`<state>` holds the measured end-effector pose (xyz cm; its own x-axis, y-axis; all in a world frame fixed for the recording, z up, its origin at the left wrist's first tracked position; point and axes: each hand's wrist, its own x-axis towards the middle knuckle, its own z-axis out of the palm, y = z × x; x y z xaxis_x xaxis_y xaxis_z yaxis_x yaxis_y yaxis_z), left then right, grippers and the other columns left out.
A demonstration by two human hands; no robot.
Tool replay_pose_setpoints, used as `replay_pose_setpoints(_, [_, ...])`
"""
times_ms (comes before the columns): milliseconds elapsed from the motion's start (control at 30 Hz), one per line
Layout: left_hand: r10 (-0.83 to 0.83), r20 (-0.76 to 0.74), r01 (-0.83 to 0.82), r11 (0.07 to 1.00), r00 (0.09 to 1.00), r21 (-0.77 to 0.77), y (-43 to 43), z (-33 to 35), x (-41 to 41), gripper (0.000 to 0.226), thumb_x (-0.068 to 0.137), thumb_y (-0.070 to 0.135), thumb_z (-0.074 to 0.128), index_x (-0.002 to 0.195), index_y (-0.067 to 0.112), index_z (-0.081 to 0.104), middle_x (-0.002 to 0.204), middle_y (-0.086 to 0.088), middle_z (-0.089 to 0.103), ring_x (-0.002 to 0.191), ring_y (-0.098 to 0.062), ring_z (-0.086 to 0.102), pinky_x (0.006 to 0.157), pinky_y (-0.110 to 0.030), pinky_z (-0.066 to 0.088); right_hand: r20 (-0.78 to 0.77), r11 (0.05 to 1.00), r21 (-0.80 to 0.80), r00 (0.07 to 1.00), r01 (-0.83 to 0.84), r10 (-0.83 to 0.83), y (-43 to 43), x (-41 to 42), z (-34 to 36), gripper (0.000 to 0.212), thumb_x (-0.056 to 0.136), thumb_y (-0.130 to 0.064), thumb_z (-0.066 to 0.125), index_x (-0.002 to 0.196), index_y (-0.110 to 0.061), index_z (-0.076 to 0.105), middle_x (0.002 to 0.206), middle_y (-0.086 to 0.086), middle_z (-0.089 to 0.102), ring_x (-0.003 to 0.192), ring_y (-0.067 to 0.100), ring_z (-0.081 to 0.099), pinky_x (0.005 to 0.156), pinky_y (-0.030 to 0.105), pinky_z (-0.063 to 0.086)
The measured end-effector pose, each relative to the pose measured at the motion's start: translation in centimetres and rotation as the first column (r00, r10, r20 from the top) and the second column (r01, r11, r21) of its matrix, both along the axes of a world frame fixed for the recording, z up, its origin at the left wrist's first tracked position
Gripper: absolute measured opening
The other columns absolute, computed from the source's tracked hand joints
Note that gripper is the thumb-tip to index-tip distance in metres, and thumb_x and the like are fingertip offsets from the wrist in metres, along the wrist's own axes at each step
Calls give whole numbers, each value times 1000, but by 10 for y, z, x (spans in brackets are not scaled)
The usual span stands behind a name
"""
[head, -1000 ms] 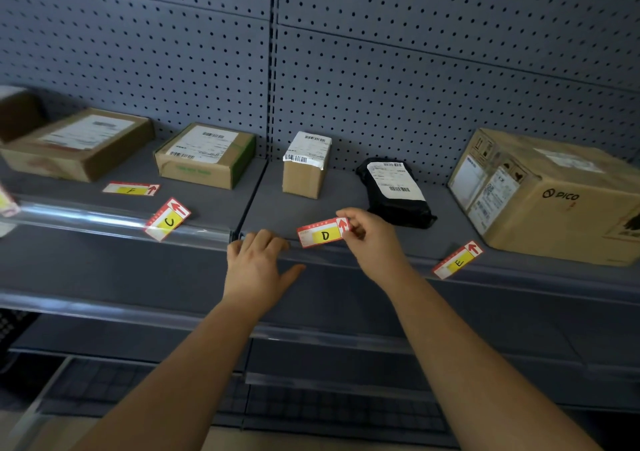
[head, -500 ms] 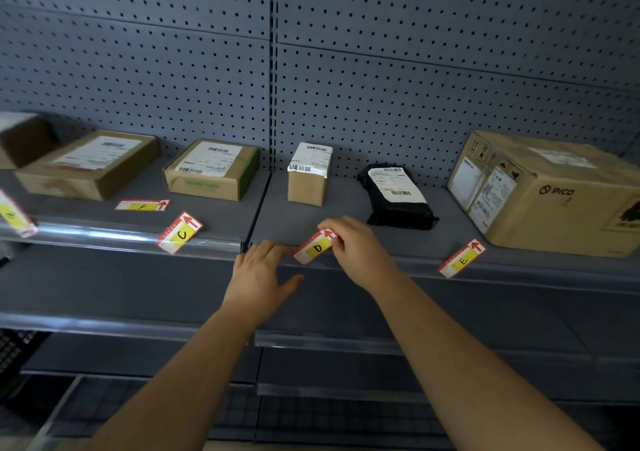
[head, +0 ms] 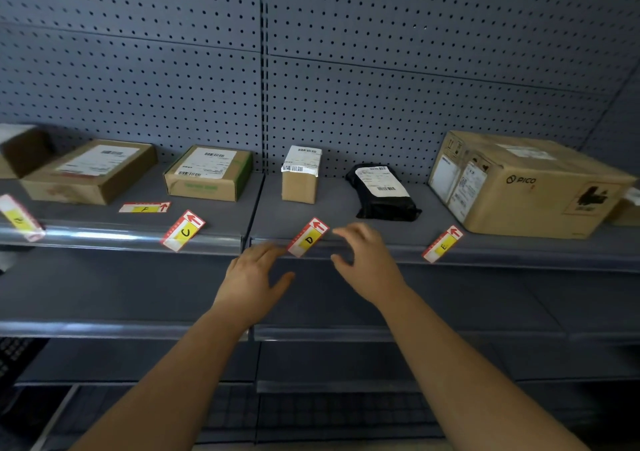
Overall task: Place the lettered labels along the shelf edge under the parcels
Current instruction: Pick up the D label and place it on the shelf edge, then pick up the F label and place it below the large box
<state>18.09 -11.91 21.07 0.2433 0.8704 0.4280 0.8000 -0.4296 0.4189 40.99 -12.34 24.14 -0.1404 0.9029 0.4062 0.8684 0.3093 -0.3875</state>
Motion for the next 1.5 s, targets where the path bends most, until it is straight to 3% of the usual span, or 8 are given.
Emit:
replay_pose_setpoints(100, [-21,-15,21,999,1000,35,-18,4,3,45,85,43,59,125,23,53,127,3,54,119,-19,47,100,-38,33,117,998,-64,993,-3,11,-24,5,-3,44,89,-42,60,130,-26,53,126,-2,48,117,16,45,96,35,43])
replay_pose_setpoints(333, [-19,-50,21,999,999,37,-80,15,4,48,86,48,56,125,21,55,129,2,54,122,-20,45,99,-39,32,88,992,-128,996,-8,20,-87,8,-5,50,90,-53,55,133,-28,51,131,-4,48,122,16,42,99,40,41])
replay_pose_setpoints(533, [6,-112,-5,1000,994,6,-149,15,-18,54,83,57,43,125,23,54,128,4,54,121,-18,45,99,-40,33,5,989,-120,997,-81,82,-150,-11,-13,51,89,-54,55,133,-28,51,131,-5,48,121,14,43,101,38,40])
replay_pose_setpoints(933, [112,-103,-108,993,988,41,-232,40,-95,47,88,50,52,130,28,49,134,8,48,126,-13,38,105,-38,27,-34,971,-100,976,-215,213,-210,-91,16,50,90,-53,54,134,-29,50,129,-7,49,121,12,43,101,35,40])
replay_pose_setpoints(1500, [197,-66,-195,980,978,29,-218,38,-342,50,86,57,48,128,29,50,132,10,49,126,-12,38,104,-35,27,-70,935,-159,948,-317,310,-186,-338,20,49,91,-54,53,136,-36,46,132,-15,43,126,5,35,102,26,33])
